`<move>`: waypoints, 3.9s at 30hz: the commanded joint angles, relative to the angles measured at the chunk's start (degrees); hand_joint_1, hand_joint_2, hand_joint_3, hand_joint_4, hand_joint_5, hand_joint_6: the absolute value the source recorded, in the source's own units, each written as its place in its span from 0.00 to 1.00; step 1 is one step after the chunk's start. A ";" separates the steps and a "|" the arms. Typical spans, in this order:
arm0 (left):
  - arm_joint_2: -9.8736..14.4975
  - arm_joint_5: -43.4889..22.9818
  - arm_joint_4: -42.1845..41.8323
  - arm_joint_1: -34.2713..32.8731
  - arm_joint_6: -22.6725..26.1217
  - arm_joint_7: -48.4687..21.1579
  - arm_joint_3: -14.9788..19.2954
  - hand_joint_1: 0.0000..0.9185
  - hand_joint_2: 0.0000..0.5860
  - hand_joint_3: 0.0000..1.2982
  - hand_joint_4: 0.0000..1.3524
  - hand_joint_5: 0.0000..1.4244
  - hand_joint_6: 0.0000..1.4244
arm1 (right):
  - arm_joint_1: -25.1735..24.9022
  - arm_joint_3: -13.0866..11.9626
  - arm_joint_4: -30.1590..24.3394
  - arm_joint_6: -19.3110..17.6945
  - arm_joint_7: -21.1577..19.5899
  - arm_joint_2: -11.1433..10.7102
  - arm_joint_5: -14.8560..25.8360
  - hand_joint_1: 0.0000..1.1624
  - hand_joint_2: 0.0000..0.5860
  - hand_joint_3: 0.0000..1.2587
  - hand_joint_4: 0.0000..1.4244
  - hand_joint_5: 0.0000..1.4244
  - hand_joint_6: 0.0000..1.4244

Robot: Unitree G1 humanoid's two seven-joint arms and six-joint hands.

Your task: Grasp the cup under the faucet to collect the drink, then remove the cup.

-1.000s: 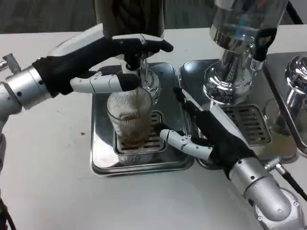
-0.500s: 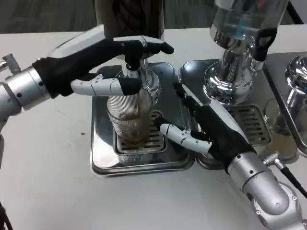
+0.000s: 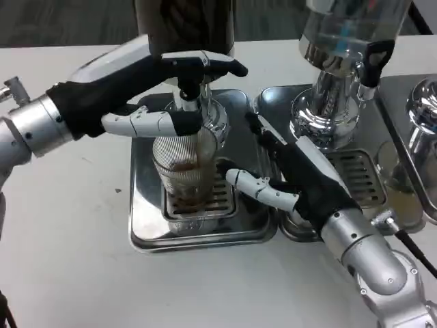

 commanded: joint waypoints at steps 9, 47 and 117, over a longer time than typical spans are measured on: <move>1.30 0.92 -0.93 1.98 -1.04 -0.22 -0.66 0.00 0.10 0.19 0.12 0.12 0.13 | -3.67 0.01 5.42 -2.44 -0.36 0.69 1.37 0.43 0.43 0.00 0.00 0.00 0.00; 2.97 -3.90 -1.57 4.34 2.32 1.28 4.06 0.00 0.11 0.19 0.12 0.12 0.14 | -12.54 -1.03 20.28 -10.19 -1.27 3.15 3.44 0.43 0.45 0.00 0.00 0.00 0.00; 13.40 -9.73 -6.98 18.61 9.28 -1.89 14.81 0.00 0.13 0.26 0.19 0.13 0.14 | -18.59 -1.81 43.49 -28.54 5.90 4.38 8.59 0.38 0.32 0.00 0.00 0.00 0.03</move>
